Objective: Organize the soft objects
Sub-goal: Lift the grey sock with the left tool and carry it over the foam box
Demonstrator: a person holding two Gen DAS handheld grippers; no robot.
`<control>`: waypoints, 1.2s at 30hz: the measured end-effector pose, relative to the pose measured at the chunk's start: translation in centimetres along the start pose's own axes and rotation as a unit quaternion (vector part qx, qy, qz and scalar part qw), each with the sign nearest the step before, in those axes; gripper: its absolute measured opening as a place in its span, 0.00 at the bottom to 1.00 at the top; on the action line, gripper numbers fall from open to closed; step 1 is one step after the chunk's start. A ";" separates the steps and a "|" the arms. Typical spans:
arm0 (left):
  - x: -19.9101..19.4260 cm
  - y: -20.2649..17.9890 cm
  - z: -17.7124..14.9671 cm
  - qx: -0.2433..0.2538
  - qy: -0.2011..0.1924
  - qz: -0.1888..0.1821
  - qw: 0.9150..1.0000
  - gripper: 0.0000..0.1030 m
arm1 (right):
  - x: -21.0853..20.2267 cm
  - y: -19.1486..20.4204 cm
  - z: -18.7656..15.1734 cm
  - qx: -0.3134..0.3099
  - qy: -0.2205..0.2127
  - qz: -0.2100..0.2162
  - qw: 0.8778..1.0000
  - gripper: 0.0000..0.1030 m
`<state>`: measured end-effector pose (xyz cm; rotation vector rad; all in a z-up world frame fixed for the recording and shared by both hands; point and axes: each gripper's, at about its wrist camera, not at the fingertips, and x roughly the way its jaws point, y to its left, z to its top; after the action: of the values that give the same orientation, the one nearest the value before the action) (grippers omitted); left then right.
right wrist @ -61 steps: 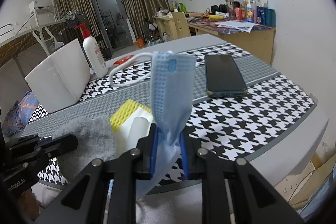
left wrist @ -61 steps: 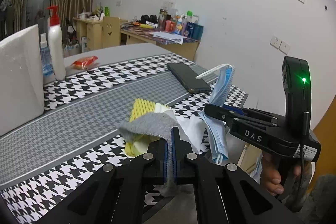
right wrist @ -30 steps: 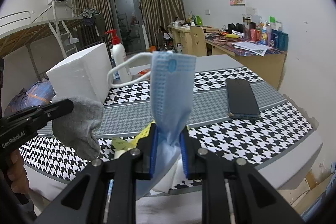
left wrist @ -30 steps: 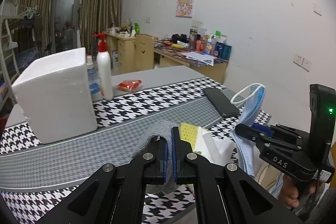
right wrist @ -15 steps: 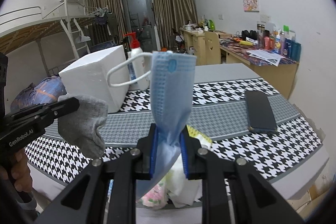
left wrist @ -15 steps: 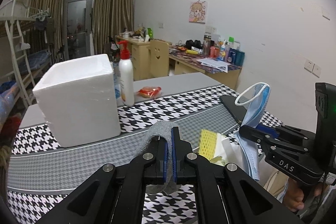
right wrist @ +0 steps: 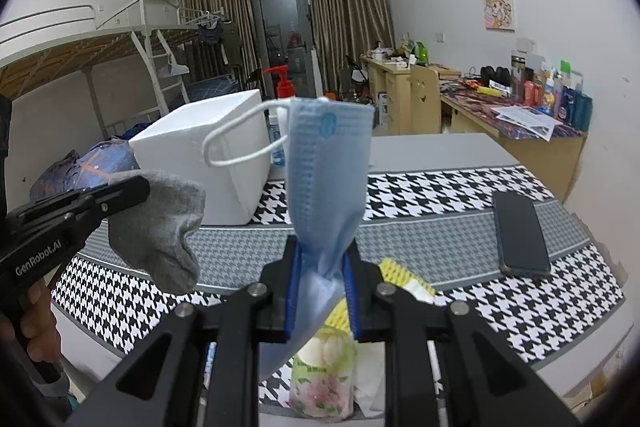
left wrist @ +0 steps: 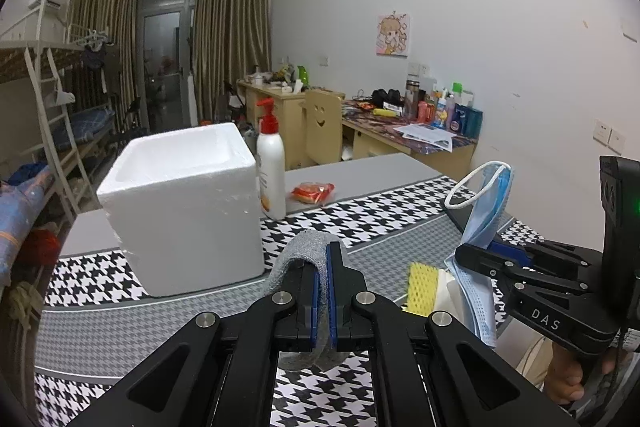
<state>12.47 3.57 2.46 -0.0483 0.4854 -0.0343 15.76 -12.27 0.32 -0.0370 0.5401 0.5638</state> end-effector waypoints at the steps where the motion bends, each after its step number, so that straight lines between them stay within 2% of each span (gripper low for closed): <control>1: 0.0 0.0 0.1 0.000 -0.001 0.001 1.000 0.03 | 0.1 0.1 0.1 -0.001 0.000 0.002 1.000 0.23; 18: -0.5 1.7 2.0 0.011 -0.024 0.029 0.999 0.03 | 1.1 2.3 2.5 -0.023 -0.008 0.015 1.000 0.23; 36: -1.3 3.0 4.4 0.017 -0.049 0.035 0.998 0.03 | 2.3 3.9 5.2 -0.042 -0.016 0.023 0.999 0.23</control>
<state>13.45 6.82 6.77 -0.0003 0.3887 0.0288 17.85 -6.83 4.03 -0.0945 0.4870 0.6312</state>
